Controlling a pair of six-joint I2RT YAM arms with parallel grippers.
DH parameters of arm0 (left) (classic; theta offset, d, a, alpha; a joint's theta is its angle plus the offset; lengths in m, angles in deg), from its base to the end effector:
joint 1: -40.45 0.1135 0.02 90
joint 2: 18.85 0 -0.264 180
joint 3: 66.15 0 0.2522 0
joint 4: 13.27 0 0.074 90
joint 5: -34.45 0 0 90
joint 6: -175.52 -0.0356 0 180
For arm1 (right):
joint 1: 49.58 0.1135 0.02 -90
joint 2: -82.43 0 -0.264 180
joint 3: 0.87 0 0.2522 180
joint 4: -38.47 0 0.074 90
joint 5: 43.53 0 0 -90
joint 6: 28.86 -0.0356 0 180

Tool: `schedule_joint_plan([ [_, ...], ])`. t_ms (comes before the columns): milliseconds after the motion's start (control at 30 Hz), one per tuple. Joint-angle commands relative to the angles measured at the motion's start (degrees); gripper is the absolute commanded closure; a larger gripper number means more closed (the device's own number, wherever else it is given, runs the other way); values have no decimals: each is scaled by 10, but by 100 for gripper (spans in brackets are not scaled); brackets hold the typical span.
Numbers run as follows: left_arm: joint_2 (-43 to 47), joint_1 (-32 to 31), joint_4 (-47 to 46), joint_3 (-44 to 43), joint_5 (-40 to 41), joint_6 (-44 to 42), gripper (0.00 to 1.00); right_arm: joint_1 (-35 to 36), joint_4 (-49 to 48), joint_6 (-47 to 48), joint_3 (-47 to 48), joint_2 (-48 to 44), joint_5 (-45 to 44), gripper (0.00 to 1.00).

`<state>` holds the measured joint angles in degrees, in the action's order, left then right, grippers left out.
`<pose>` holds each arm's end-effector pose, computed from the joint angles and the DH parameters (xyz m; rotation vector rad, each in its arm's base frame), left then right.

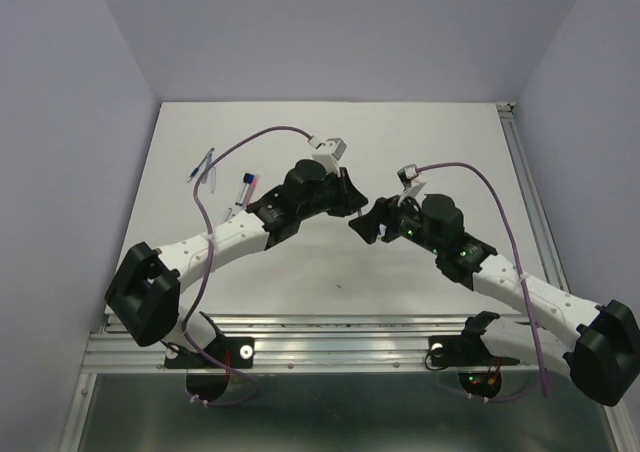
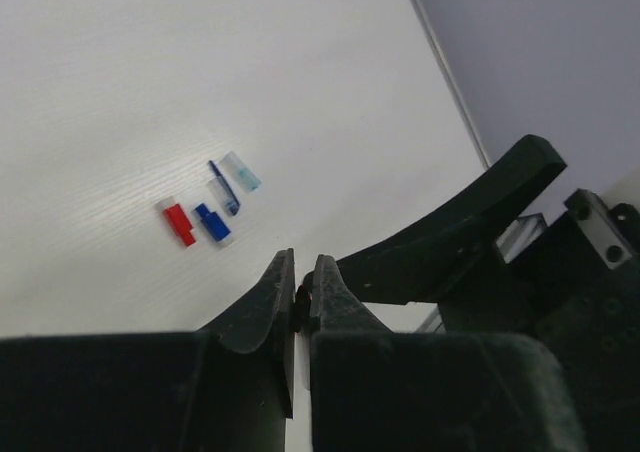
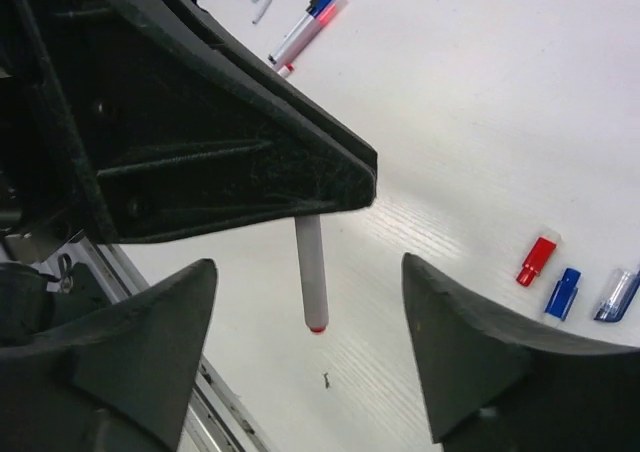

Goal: Open the pen caps

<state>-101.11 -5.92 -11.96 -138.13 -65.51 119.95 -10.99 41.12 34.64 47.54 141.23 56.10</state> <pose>0.2298 -0.2499 0.3082 0.3356 1.8963 -1.1430 0.1820 0.1529 0.2692 -0.3261 1.8731 0.9459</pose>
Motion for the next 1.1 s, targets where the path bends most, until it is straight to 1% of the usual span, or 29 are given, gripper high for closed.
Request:
schedule_joint_plan([
  [0, 18, 34, 64, -45, 93, -51, 100, -3, -3, 0, 3, -9, -25, 12],
  [33, 13, 47, 92, -54, 105, -74, 100, -3, 1, 0, 1, -11, -36, 0],
  [100, 10, 77, 111, -66, 127, -112, 100, -3, 13, 7, -4, -17, -49, 0],
  [133, 9, 107, 121, -77, 142, -122, 100, -3, 18, 10, -6, -23, -57, 0],
  [167, 6, 123, 139, -81, 153, -159, 100, -3, 29, 14, -8, -26, -76, 0],
  [233, 1, 160, 154, -97, 208, -181, 100, -3, 41, 21, -8, -31, -108, 0],
  [267, -10, 197, 167, -104, 223, -195, 100, -3, 45, 23, -10, -33, -138, 0],
  [300, -18, 218, 171, -113, 231, -226, 100, -4, 53, 28, -9, -33, -149, 0],
  [333, -26, 235, 175, -133, 279, -229, 100, -3, 57, 36, -9, -32, -158, 0],
  [367, -53, 266, 188, -152, 300, -234, 100, -4, 61, 37, -9, -30, -171, 0],
  [400, -68, 279, 219, -173, 303, -256, 100, -3, 70, 42, -6, -23, -175, 0],
  [433, -98, 291, 228, -204, 303, -266, 100, -3, 74, 45, -5, -20, -182, 0],
  [500, -131, 325, 249, -233, 286, -293, 100, -4, 84, 50, -3, -10, -192, 0],
  [533, -148, 334, 259, -267, 294, -297, 100, -4, 88, 51, -1, -7, -200, 0],
  [567, -189, 341, 296, -289, 299, -300, 100, -4, 92, 51, 1, -3, -212, 0],
  [633, -244, 356, 326, -341, 314, -307, 100, -4, 96, 50, -2, 1, -222, 0],
  [733, -291, 371, 353, -377, 327, -317, 100, -4, 94, 50, -7, 3, -225, 0],
  [767, -318, 376, 376, -389, 331, -312, 100, -4, 94, 49, -6, 3, -225, 0],
  [833, -348, 387, 395, -410, 351, -300, 100, -4, 94, 49, -8, 4, -231, 0],
  [900, -359, 393, 397, -411, 353, -300, 100, -4, 86, 48, -12, 2, -228, 0],
  [1067, -379, 413, 379, -400, 354, -308, 92, -4, 83, 47, -19, -4, -226, 0],
])
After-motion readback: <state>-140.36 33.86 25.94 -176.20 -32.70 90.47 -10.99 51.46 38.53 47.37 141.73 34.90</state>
